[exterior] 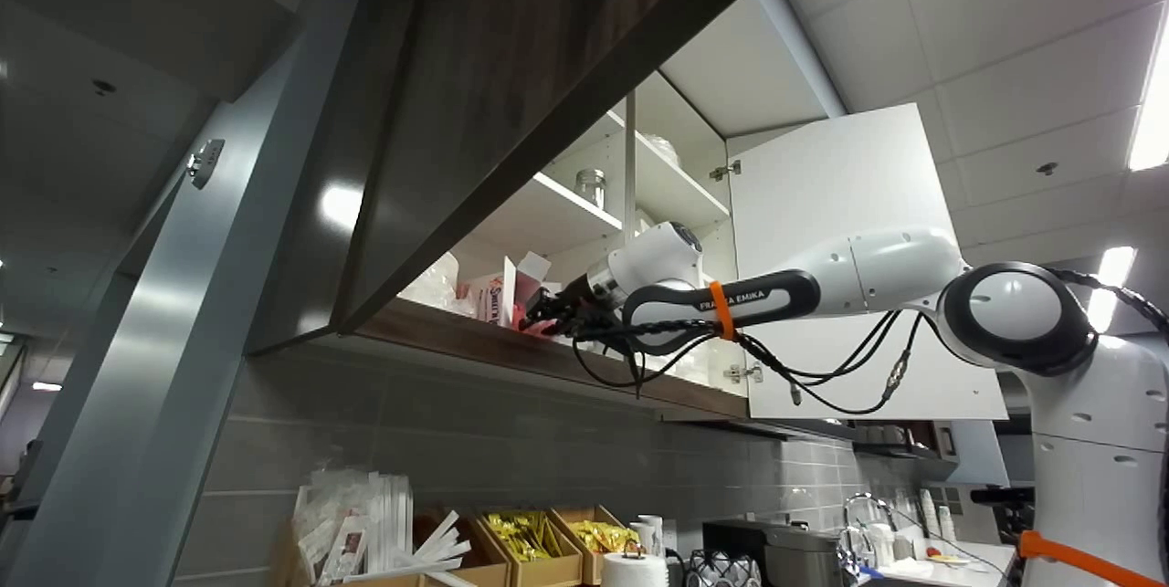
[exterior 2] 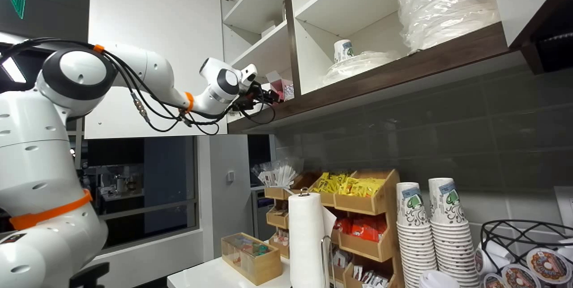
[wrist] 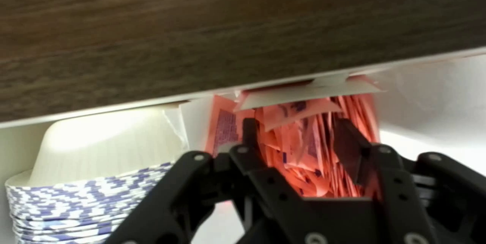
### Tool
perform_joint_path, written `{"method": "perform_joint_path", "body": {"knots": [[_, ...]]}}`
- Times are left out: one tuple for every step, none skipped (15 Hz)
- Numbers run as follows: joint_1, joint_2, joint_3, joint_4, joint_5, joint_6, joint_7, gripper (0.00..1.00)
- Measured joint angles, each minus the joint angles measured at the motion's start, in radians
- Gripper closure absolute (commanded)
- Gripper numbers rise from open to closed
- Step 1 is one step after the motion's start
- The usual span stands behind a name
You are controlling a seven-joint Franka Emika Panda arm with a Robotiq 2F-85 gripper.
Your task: Put the pink object in the box in the top cabinet
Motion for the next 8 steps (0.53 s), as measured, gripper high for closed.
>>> {"method": "perform_joint_path", "body": {"knots": [[0.001,-0.003,-0.002,-0.003,0.000,0.000,0.000,0.72],[0.002,-0.006,-0.005,-0.005,0.000,0.000,-0.001,0.74],[0.004,-0.009,-0.009,-0.007,0.000,0.000,-0.001,0.74],[0.006,-0.013,-0.013,-0.009,0.000,0.000,-0.002,0.62],[0.007,-0.018,-0.016,-0.012,0.000,0.000,-0.002,0.59],[0.009,-0.023,-0.021,-0.016,0.000,0.000,-0.002,0.55],[0.013,-0.030,-0.026,-0.023,0.000,0.000,-0.003,0.52],[0.016,-0.037,-0.031,-0.029,0.000,0.000,-0.004,0.50]]}}
